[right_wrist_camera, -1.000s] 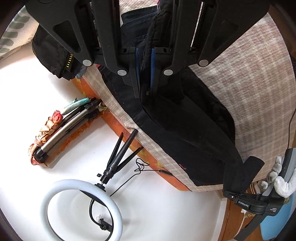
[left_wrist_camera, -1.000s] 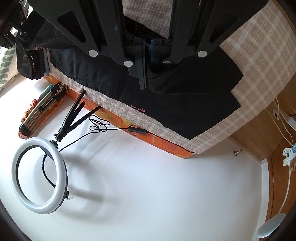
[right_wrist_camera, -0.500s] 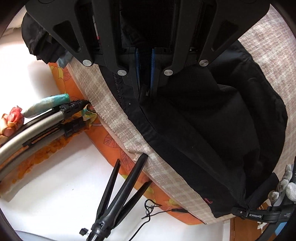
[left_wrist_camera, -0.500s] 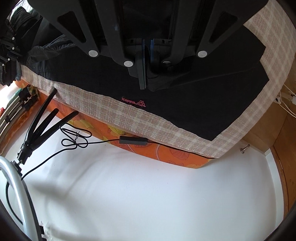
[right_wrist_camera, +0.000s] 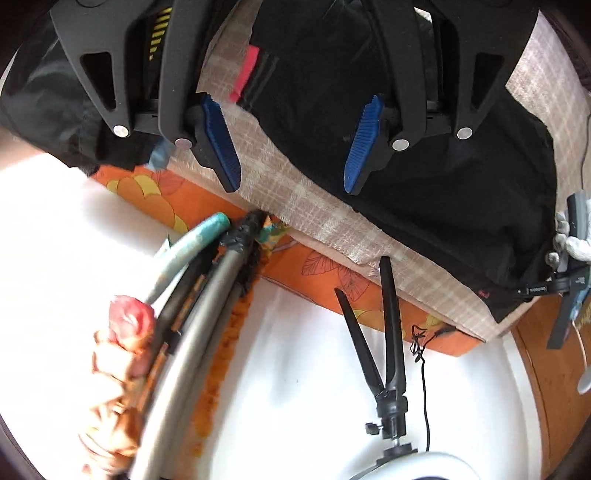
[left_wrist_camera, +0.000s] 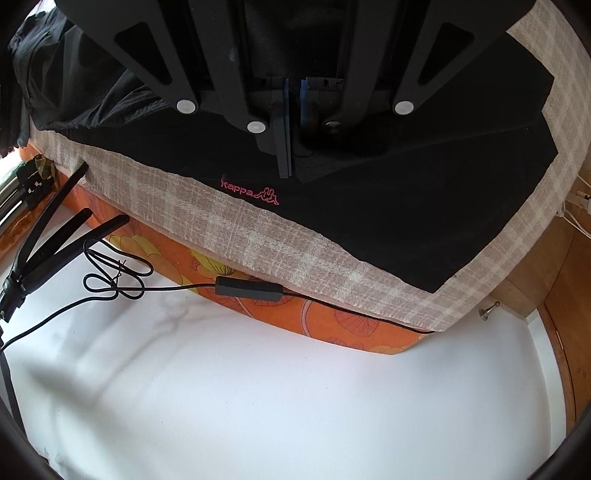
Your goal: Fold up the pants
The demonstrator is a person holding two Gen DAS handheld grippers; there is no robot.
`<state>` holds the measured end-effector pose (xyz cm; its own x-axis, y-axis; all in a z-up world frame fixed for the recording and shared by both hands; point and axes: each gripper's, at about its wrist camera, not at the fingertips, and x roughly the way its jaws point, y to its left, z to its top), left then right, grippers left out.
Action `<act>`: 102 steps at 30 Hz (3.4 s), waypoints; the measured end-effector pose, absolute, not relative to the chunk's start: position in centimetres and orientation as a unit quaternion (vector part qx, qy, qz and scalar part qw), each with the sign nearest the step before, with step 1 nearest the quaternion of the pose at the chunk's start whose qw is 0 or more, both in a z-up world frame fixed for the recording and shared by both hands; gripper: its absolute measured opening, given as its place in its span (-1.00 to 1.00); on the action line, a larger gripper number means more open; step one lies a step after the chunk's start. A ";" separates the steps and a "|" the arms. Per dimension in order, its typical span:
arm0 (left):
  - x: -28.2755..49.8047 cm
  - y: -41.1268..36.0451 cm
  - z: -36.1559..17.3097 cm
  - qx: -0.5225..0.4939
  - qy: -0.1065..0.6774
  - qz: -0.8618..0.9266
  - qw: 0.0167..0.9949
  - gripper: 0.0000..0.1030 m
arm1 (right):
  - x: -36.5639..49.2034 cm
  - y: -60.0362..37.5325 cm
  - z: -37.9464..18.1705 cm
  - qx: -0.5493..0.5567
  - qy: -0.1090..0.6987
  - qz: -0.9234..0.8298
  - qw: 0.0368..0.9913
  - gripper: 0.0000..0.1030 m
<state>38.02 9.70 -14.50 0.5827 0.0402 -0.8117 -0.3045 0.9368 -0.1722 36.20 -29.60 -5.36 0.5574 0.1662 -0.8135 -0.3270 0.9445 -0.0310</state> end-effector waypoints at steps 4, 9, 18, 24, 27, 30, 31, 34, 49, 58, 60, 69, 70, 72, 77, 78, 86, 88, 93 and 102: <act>38.7 9.4 -14.1 -0.128 0.455 0.098 0.876 -0.99 | 33.5 -28.5 -6.2 -0.102 0.464 0.158 0.866 0.19; 39.8 10.6 -13.7 -0.142 0.496 0.086 0.853 -0.92 | 32.1 -24.7 -10.6 -0.167 0.496 0.176 0.834 0.19; 40.9 16.1 -12.3 -0.247 0.538 -0.016 0.806 -0.85 | 32.6 -24.5 -13.9 -0.171 0.512 0.144 0.830 0.20; 40.6 18.9 -11.5 -0.288 0.531 -0.053 0.795 -0.82 | 32.4 -24.6 -13.9 -0.164 0.514 0.141 0.830 0.20; 40.8 19.8 -10.9 -0.271 0.543 -0.072 0.792 -0.82 | 32.3 -24.7 -14.1 -0.158 0.513 0.135 0.833 0.20; 40.6 21.2 -9.9 -0.273 0.541 -0.069 0.792 -0.82 | 32.3 -24.9 -14.1 -0.158 0.509 0.131 0.836 0.20; 40.5 21.6 -9.4 -0.266 0.542 -0.070 0.794 -0.82 | 32.3 -24.9 -14.1 -0.157 0.508 0.129 0.837 0.20; 40.2 22.9 -7.5 -0.196 0.539 -0.011 0.819 -0.82 | 31.9 -25.0 -14.3 -0.156 0.507 0.128 0.838 0.20; 31.9 28.4 -11.9 -0.154 0.533 0.055 0.830 -0.82 | 25.9 -15.2 -7.2 -0.194 0.409 0.237 0.859 0.14; 30.7 30.4 -16.9 -0.212 0.527 0.084 0.819 -0.82 | 23.4 -1.9 -9.8 -0.272 0.396 0.357 0.801 0.27; 30.6 30.3 -16.9 -0.208 0.519 0.086 0.825 -0.82 | 23.3 -0.2 -11.2 -0.290 0.404 0.358 0.791 0.27; 30.9 31.0 -17.2 -0.221 0.512 0.082 0.826 -0.19 | 24.6 2.0 -13.4 -0.319 0.420 0.355 0.772 -0.76; 30.9 31.1 -17.4 -0.224 0.513 0.079 0.825 -0.19 | 24.6 1.6 -13.0 -0.313 0.417 0.358 0.774 -0.77; 30.8 31.2 -17.4 -0.227 0.510 0.077 0.826 -0.19 | 24.4 1.5 -12.6 -0.312 0.410 0.358 0.779 -0.85; 30.4 31.2 -17.4 -0.240 0.494 0.075 0.832 -0.19 | 24.1 1.4 -11.9 -0.308 0.409 0.356 0.782 -0.87; 30.2 31.1 -17.3 -0.241 0.492 0.070 0.834 -0.19 | 24.1 1.4 -11.8 -0.307 0.409 0.356 0.782 -0.87; 29.3 30.4 -15.9 -0.219 0.475 0.065 0.850 -0.39 | 24.2 1.2 -11.5 -0.302 0.408 0.353 0.786 -0.87; 29.1 30.5 -15.7 -0.223 0.475 0.054 0.849 -0.39 | 24.2 1.2 -11.6 -0.303 0.408 0.352 0.786 -0.87; 29.6 30.2 -16.2 -0.209 0.490 0.065 0.844 -0.39 | 24.4 1.4 -11.7 -0.302 0.413 0.348 0.786 -0.87; 29.4 29.6 -16.5 -0.206 0.468 0.066 0.857 -0.96 | 24.4 1.8 -11.7 -0.305 0.408 0.339 0.791 -0.91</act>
